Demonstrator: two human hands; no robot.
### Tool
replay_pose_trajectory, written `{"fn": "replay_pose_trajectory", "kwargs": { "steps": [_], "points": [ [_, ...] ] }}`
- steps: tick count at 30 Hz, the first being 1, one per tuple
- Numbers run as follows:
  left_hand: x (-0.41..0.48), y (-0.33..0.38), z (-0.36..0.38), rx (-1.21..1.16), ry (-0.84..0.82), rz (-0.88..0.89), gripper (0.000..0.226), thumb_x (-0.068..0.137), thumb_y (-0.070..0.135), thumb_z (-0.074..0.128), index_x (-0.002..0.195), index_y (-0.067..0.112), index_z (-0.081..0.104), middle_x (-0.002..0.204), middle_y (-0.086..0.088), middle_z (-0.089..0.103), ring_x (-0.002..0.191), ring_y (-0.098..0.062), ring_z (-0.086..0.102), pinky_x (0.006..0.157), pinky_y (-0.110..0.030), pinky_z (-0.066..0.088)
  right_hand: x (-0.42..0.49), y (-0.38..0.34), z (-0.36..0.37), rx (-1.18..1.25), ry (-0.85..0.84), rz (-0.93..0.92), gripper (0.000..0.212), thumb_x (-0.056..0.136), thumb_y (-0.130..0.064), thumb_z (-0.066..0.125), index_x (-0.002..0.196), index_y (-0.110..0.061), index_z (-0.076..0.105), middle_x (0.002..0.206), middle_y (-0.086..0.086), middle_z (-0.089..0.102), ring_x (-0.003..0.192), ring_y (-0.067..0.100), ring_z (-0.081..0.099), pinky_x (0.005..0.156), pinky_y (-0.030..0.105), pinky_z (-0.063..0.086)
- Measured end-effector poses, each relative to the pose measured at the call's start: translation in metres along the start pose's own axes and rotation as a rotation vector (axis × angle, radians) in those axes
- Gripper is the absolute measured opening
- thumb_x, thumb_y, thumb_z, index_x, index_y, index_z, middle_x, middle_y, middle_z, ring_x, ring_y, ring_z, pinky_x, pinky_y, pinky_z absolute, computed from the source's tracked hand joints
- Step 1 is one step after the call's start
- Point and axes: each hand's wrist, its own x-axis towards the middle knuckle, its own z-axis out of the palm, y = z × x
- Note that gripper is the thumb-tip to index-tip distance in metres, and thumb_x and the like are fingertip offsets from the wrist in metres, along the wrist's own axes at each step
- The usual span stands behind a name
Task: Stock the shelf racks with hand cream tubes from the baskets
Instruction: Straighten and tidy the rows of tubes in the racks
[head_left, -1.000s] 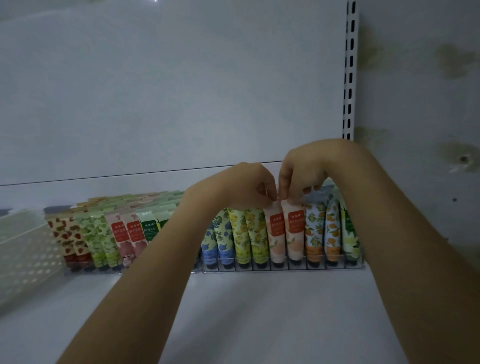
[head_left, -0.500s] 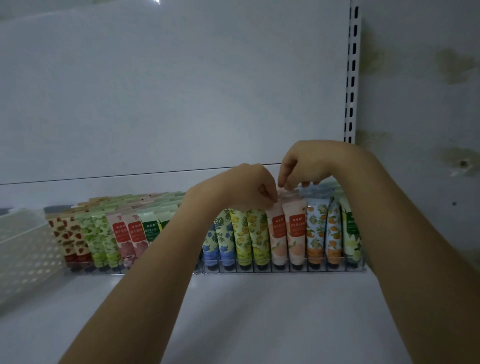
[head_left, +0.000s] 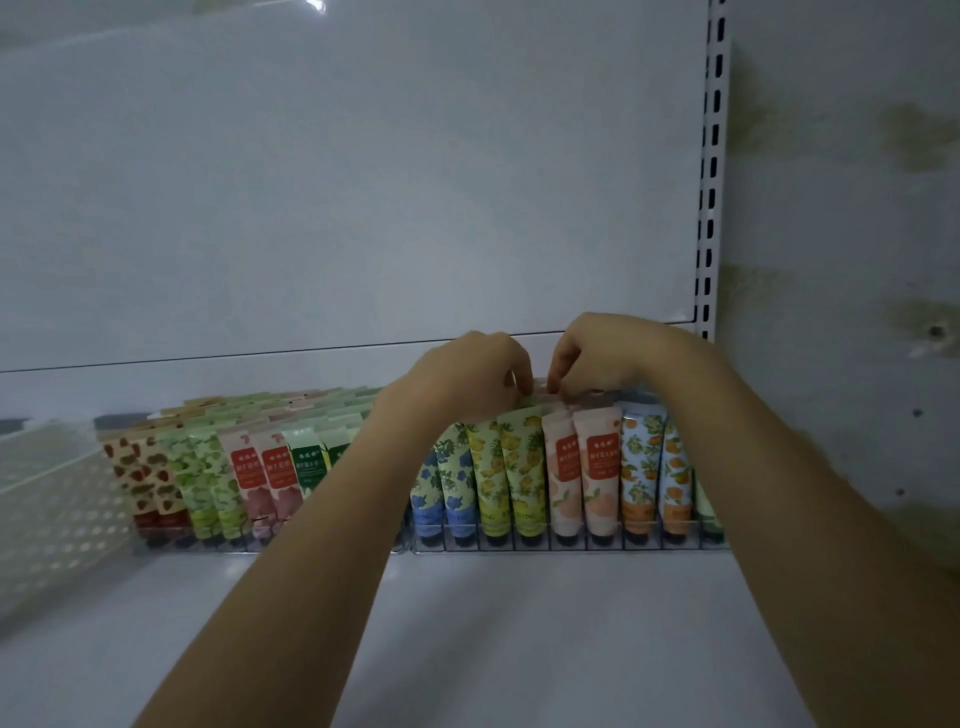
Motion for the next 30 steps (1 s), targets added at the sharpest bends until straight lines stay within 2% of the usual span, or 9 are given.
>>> {"fn": "replay_pose_trajectory", "kwargs": {
  "steps": [3, 8, 14, 17, 22, 27, 30],
  "points": [
    [0.001, -0.002, 0.001, -0.007, -0.010, -0.013, 0.022, 0.090, 0.014, 0.050, 0.105, 0.023, 0.063, 0.110, 0.000, 0.064, 0.094, -0.018, 0.058, 0.085, -0.036, 0.051, 0.002, -0.002, 0.005, -0.008, -0.001, -0.002, 0.013, 0.081, -0.012, 0.065, 0.092, -0.018, 0.069, 0.092, 0.000, 0.063, 0.084, 0.017, 0.057, 0.060, 0.023, 0.043],
    [0.000, -0.003, 0.001, -0.022, -0.022, -0.017, 0.023, 0.089, 0.012, 0.050, 0.104, 0.023, 0.062, 0.109, 0.000, 0.063, 0.091, -0.018, 0.057, 0.085, -0.038, 0.051, 0.003, -0.002, 0.007, -0.037, 0.016, -0.004, 0.014, 0.084, -0.007, 0.061, 0.090, -0.019, 0.065, 0.093, 0.001, 0.060, 0.087, 0.018, 0.055, 0.069, 0.027, 0.042],
    [0.000, -0.004, 0.001, -0.021, -0.025, -0.025, 0.023, 0.089, 0.012, 0.049, 0.105, 0.023, 0.063, 0.111, 0.000, 0.063, 0.089, -0.017, 0.054, 0.085, -0.037, 0.051, 0.002, 0.000, 0.000, -0.014, 0.001, -0.019, 0.015, 0.085, -0.006, 0.059, 0.080, -0.020, 0.061, 0.085, -0.004, 0.058, 0.081, 0.015, 0.055, 0.060, 0.022, 0.044],
    [0.001, -0.005, 0.001, -0.024, -0.022, -0.021, 0.023, 0.089, 0.013, 0.049, 0.105, 0.023, 0.063, 0.111, 0.000, 0.062, 0.085, -0.016, 0.052, 0.081, -0.034, 0.050, 0.000, 0.000, -0.003, -0.022, -0.016, -0.039, 0.014, 0.085, -0.008, 0.060, 0.083, -0.022, 0.062, 0.081, -0.008, 0.056, 0.083, 0.014, 0.054, 0.062, 0.021, 0.043],
    [0.003, -0.004, 0.002, -0.056, -0.014, 0.013, 0.026, 0.089, 0.011, 0.050, 0.107, 0.021, 0.065, 0.111, 0.000, 0.063, 0.083, -0.014, 0.051, 0.077, -0.028, 0.046, 0.003, -0.003, 0.004, -0.066, -0.052, -0.026, 0.015, 0.084, -0.010, 0.059, 0.088, -0.023, 0.065, 0.103, 0.000, 0.065, 0.094, 0.019, 0.060, 0.076, 0.029, 0.050],
    [0.004, 0.003, 0.002, -0.101, 0.053, 0.094, 0.025, 0.090, 0.013, 0.050, 0.106, 0.021, 0.068, 0.109, 0.000, 0.066, 0.077, -0.010, 0.047, 0.073, -0.021, 0.038, -0.005, 0.000, -0.010, -0.009, -0.033, -0.043, 0.015, 0.084, -0.011, 0.060, 0.087, -0.025, 0.066, 0.097, -0.004, 0.063, 0.087, 0.014, 0.057, 0.067, 0.022, 0.046],
    [0.004, 0.005, 0.003, -0.096, 0.043, 0.107, 0.025, 0.090, 0.014, 0.050, 0.104, 0.021, 0.069, 0.107, 0.002, 0.066, 0.076, -0.009, 0.047, 0.073, -0.022, 0.040, -0.008, 0.005, -0.015, -0.029, -0.074, 0.006, 0.014, 0.080, -0.011, 0.066, 0.086, -0.023, 0.067, 0.088, -0.006, 0.061, 0.077, 0.009, 0.053, 0.057, 0.020, 0.042]
  ]
}}
